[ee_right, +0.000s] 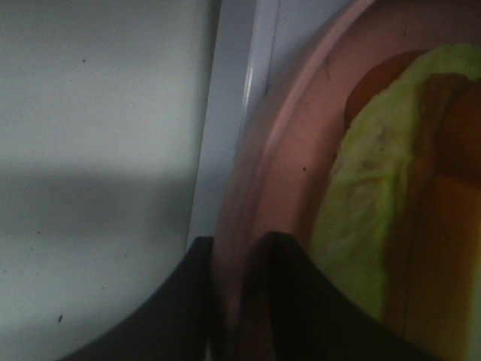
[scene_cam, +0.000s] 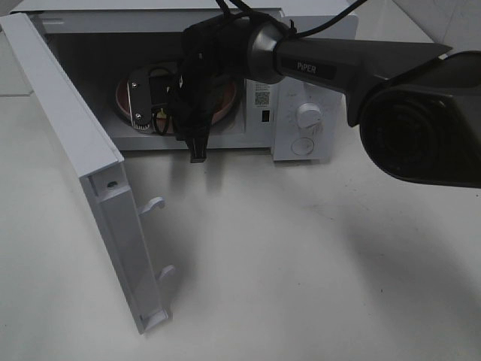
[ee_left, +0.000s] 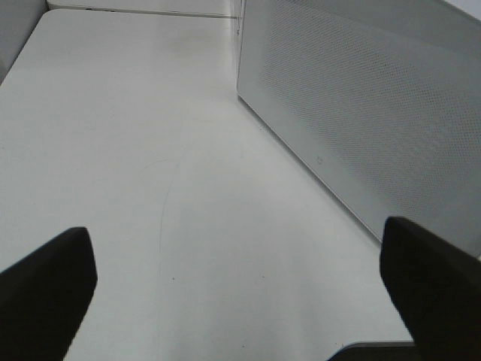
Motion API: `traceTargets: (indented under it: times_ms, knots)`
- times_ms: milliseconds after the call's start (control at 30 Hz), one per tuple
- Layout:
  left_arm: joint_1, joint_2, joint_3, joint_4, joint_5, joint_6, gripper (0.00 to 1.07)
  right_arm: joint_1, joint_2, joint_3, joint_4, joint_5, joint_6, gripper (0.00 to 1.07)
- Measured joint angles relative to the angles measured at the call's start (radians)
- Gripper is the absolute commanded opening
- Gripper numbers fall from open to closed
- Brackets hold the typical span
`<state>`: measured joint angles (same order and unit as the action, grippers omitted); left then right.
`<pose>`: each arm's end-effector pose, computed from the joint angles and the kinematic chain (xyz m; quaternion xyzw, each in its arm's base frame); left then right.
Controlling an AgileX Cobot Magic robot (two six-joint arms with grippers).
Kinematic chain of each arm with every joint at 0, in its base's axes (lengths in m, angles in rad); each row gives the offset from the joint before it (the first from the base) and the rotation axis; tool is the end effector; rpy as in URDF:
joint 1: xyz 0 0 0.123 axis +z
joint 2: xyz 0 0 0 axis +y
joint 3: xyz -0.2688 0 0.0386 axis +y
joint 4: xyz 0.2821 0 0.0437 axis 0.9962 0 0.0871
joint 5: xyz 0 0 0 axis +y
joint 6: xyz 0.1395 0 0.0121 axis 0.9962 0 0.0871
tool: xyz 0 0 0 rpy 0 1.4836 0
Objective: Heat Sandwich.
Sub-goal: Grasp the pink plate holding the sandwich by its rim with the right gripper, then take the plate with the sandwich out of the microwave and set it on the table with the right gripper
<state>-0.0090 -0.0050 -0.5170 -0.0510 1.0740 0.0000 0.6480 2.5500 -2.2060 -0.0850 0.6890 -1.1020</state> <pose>0.0787 -0.0070 0.2761 0.0053 0.8507 -0.0278 0.5249 0.4884 0.3603 0.0736 -0.7444 0.5918 -0.1040 0.2912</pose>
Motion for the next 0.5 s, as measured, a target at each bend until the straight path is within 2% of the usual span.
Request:
traceTargets:
  times_ms: [133,500]
  knots:
    - [0.0,0.0,0.0,0.0,0.0,0.0,0.97,-0.001,-0.009,0.015,0.004,-0.001,-0.01,0.0]
    - [0.0,0.0,0.0,0.0,0.0,0.0,0.97,-0.003,-0.095,0.145,0.0,-0.018,-0.11,0.0]
